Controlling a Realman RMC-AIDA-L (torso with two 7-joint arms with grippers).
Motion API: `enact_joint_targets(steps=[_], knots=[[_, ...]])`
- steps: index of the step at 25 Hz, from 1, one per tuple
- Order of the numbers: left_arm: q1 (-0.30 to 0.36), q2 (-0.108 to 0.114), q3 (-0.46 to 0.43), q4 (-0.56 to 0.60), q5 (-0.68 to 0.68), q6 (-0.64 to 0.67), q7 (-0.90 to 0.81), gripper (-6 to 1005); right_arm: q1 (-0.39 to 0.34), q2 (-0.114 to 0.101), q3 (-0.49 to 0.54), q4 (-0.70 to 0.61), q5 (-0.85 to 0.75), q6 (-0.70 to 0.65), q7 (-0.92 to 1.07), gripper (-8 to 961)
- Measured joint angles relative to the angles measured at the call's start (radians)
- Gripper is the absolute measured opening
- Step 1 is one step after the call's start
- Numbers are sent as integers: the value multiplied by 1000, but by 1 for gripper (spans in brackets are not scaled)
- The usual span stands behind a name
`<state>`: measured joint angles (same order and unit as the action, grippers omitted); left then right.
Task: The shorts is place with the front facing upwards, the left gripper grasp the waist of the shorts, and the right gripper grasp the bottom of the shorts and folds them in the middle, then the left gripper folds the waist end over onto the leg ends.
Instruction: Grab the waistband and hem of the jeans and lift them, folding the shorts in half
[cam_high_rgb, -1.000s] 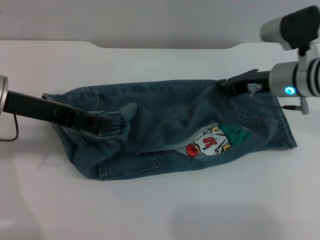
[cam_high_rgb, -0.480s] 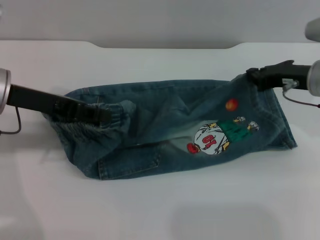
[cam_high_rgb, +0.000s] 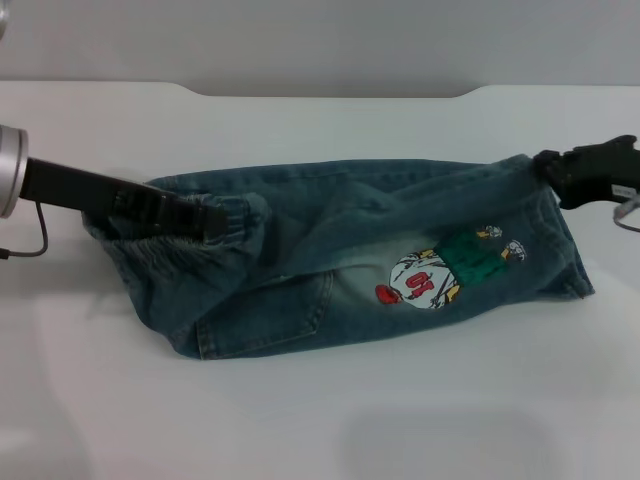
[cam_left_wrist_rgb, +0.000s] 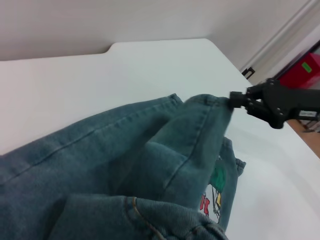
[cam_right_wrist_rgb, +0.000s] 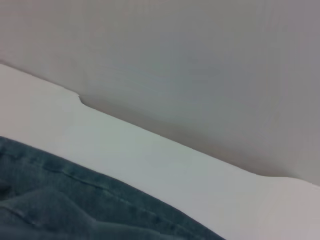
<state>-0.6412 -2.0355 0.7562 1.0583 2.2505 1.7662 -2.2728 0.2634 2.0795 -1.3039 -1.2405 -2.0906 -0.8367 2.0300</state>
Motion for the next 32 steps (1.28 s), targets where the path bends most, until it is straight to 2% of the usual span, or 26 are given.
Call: enact_joint_targets(steps=[7,15,19,32], knots=[[-3,2,0,0,0,-43,1,42,-57,4,28,-66,0,4,-23,7],[-9,3,1,-3,0,-102,-5,43,-59,1,117,-68,0,27,-24,9],[-15,-4,2,-3,0,-129,-9,43,-58,0,133,-69,0,42,-24,9],[-28,-5,26,-3,47,-210,-23,43,-61,6,48,-104,8,53,-39,12]])
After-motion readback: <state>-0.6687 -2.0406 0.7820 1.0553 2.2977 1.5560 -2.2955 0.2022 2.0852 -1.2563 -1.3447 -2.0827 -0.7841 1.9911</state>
